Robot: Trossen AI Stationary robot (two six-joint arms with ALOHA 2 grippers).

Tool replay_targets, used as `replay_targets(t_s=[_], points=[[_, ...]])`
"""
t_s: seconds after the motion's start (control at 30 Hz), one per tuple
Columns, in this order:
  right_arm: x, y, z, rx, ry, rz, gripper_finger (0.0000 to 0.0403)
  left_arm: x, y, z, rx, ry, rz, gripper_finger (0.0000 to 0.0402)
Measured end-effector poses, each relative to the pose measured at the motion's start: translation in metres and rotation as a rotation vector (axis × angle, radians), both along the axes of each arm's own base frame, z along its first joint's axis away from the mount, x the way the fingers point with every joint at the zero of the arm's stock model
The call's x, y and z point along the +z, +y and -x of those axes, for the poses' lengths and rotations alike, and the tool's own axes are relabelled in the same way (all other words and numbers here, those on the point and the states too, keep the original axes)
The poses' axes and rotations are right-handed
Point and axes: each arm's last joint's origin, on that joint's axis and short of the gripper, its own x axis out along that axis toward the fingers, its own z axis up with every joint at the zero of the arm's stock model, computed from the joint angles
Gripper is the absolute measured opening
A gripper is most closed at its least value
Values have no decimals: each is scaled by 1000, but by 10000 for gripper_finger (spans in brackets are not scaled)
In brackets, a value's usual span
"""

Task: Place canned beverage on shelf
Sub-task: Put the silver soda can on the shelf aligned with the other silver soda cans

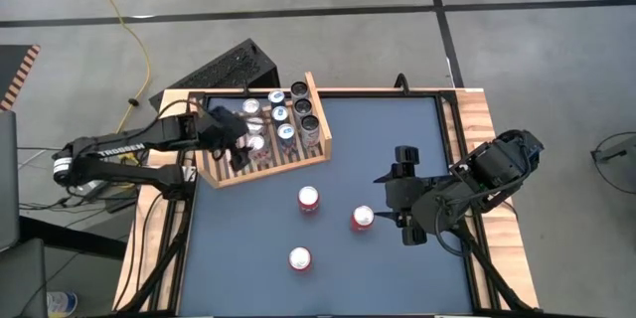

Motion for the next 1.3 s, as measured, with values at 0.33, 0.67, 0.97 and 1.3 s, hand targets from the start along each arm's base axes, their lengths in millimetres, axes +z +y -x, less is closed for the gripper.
replay_targets(t_s=[0.33, 0.67, 0.97, 1.3], points=[[0, 0, 0, 0, 0, 1, 276, -18, -28, 11, 66, 110, 13, 303], [0, 0, 0, -5, 0, -12, 276, -57, -25, 7, 120, 124, -79, 303], [0, 0, 0, -4, 1, -11, 276, -62, -22, -4, 109, 88, -94, 303], [0, 2, 1, -6, 0, -23, 276, -75, -13, -20, 106, 150, -118, 303]])
